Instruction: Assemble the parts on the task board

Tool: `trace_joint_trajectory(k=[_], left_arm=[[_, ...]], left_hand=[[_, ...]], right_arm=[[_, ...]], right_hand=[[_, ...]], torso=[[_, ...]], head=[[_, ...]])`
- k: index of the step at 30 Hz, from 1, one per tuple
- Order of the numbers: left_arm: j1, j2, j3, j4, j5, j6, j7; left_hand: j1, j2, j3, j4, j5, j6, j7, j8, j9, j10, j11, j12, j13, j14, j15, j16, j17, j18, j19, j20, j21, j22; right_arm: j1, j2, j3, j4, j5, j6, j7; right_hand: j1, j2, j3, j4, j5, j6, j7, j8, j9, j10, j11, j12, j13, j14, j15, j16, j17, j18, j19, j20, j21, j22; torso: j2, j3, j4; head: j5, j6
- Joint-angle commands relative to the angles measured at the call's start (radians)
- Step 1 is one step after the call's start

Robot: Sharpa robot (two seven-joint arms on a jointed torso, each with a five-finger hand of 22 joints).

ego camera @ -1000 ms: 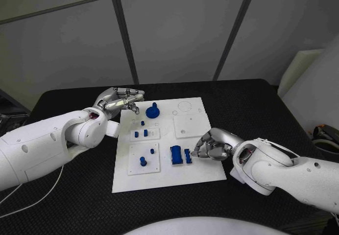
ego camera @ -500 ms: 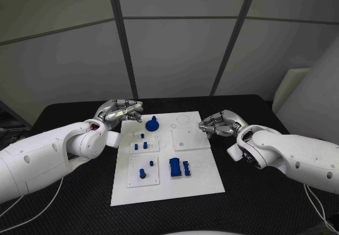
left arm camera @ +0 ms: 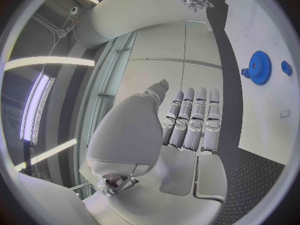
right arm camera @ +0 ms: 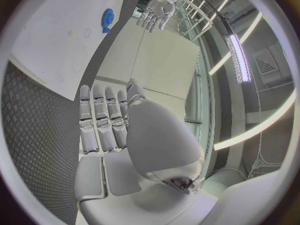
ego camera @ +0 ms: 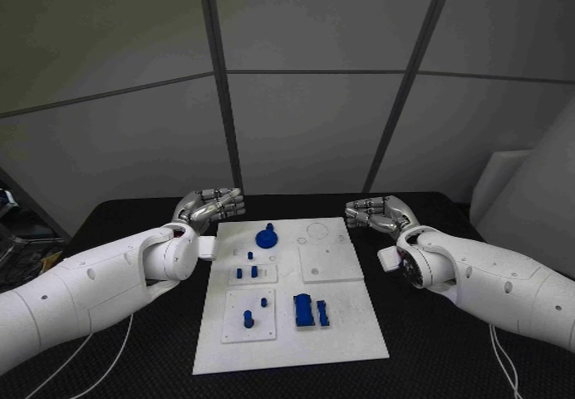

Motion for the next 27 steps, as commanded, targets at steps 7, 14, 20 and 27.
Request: trace_joint_trajectory(k=[7,14,20,27], left_arm=[[-0.008,0.014,0.0,-0.008,0.013,-0.027,0.029],[-0.015,-0.008,-0.007,0.085,-0.005,-0.128,0.047],[-0.028,-0.044,-0.019,0.248,-0.037,-0.303,0.077],[-0.039,-0.076,-0.03,0.388,-0.065,-0.454,0.104]], left_hand=[[-0.487,0.121,-0.128,-0.058,-0.052,-0.329,-0.066,-0.116,-0.065,-0.354,-0.05,-0.106,-0.062,-0.336,-0.046,-0.141,-0.076,-0.006,-0.304,-0.088,-0.064,-0.189],[-0.73,0.121,-0.167,-0.086,-0.08,-0.486,-0.091,-0.116,-0.065,-0.519,-0.082,-0.183,-0.062,-0.489,-0.075,-0.141,-0.076,-0.007,-0.422,-0.136,-0.064,-0.246],[-0.885,0.121,-0.196,-0.158,-0.157,-0.587,-0.163,-0.116,-0.065,-0.625,-0.103,-0.183,-0.062,-0.587,-0.158,-0.141,-0.076,-0.007,-0.499,-0.168,-0.064,-0.282],[-1.027,0.121,-0.287,-0.158,-0.157,-0.679,-0.163,-0.116,-0.065,-0.722,-0.174,-0.183,-0.062,-0.677,-0.158,-0.141,-0.076,-0.006,-0.569,-0.196,-0.064,-0.315]], right_arm=[[0.001,0.017,-0.001,-0.016,0.022,0.006,0.027],[0.006,-0.013,-0.021,0.086,0.095,-0.086,0.071],[0.013,-0.065,-0.056,0.26,0.221,-0.244,0.145],[0.02,-0.109,-0.085,0.407,0.328,-0.377,0.208]], right_hand=[[-0.564,-0.025,0.066,-0.095,-0.078,-0.334,-0.066,-0.066,-0.076,-0.363,-0.045,-0.088,-0.105,-0.358,-0.039,-0.066,-0.108,-0.051,-0.287,-0.081,-0.133,-0.199],[-0.823,-0.025,0.066,-0.129,-0.115,-0.495,-0.098,-0.066,-0.16,-0.542,-0.071,-0.088,-0.105,-0.533,-0.129,-0.066,-0.199,-0.069,-0.432,-0.123,-0.133,-0.263],[-0.993,-0.025,0.066,-0.151,-0.139,-0.6,-0.119,-0.066,-0.16,-0.659,-0.147,-0.088,-0.105,-0.648,-0.129,-0.066,-0.199,-0.09,-0.528,-0.151,-0.133,-0.306],[-1.148,-0.025,0.066,-0.23,-0.223,-0.695,-0.193,-0.066,-0.16,-0.766,-0.147,-0.088,-0.105,-0.753,-0.129,-0.066,-0.199,-0.101,-0.614,-0.177,-0.133,-0.344]], torso=[[-0.005,0.0034,0.0033],[-0.049,0.0241,0.0426],[-0.063,0.0309,0.0553],[-0.063,0.0309,0.0553]], head=[[0.007,0.006],[0.001,0.017],[-0.001,0.021],[-0.001,0.021]])
